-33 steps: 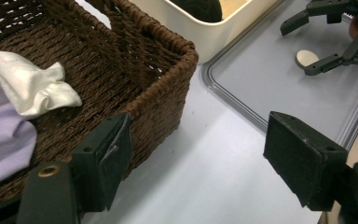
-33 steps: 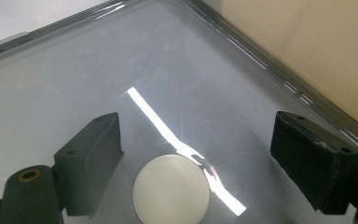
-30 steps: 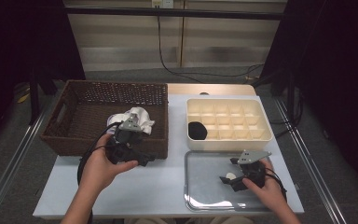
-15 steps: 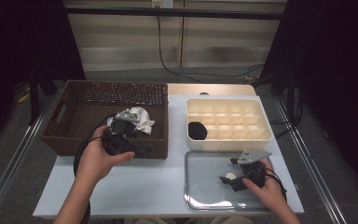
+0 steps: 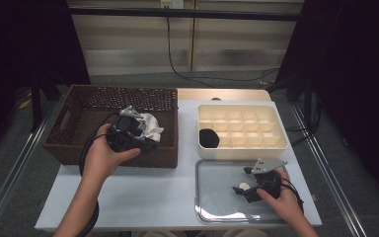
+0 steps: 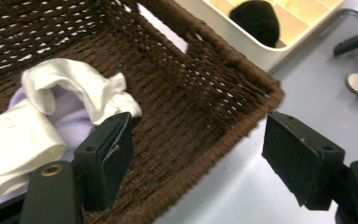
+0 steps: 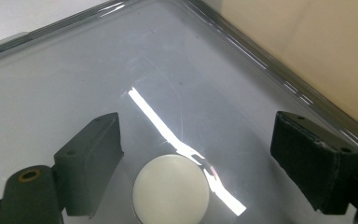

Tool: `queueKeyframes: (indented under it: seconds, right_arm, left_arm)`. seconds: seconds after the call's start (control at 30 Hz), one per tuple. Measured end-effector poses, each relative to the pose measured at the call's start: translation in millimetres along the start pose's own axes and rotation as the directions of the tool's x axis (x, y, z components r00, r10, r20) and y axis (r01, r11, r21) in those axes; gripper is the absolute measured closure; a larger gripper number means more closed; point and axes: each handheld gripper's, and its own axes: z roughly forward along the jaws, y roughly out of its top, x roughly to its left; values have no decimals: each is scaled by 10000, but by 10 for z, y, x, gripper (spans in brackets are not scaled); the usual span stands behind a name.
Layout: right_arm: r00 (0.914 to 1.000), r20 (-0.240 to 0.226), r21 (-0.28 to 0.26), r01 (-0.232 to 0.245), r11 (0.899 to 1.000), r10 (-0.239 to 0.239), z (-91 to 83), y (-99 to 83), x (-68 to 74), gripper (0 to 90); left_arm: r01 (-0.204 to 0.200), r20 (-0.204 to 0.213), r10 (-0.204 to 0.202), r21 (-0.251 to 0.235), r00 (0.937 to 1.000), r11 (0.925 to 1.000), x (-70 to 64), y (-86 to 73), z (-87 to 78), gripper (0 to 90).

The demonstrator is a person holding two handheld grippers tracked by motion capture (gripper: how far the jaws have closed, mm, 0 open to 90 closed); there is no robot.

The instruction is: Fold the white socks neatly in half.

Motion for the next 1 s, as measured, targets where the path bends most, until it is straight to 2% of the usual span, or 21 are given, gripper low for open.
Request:
queueKeyframes:
  seconds: [0.07,0.27,0.43,0.47,0.57,0.7,0.8,0.9,0.93,1.0]
  right_arm:
    - [10000,4,2,5,10000,-5,0,0,0,161]
    - [10000,5,-1,6,10000,-6,0,0,0,161]
    - [10000,7,-1,7,10000,-7,0,0,0,161]
    - [10000,6,0,9,10000,-9,0,0,0,161]
    - [10000,4,1,7,10000,-7,0,0,0,161]
    - [10000,7,0,8,10000,-8,0,0,0,161]
    - [10000,6,0,8,10000,-8,0,0,0,161]
    - [10000,6,2,9,10000,-9,0,0,0,161]
    - [10000,4,2,8,10000,-8,0,0,0,161]
    - [10000,6,1,10,10000,-10,0,0,0,161]
  left_arm:
    - [189,-3,-189,-75,9998,9998,32,10,24,243]
    - [285,-343,-284,11,9990,9996,140,30,112,243]
    - [640,-426,-644,-101,9970,9979,228,34,182,243]
    - [580,-475,-581,-31,9972,9983,255,34,188,243]
    - [758,-561,-759,-49,9955,9971,322,27,219,243]
    - [1076,-704,-1076,-42,9917,9942,449,14,250,243]
    - [1439,-782,-1444,-131,9864,9895,525,9,272,243]
    - [1508,-956,-1502,-4,9840,9886,603,14,293,243]
    - [1757,-969,-1765,-163,9795,9843,601,14,312,243]
    - [1671,-1174,-1656,26,9792,9859,631,19,327,243]
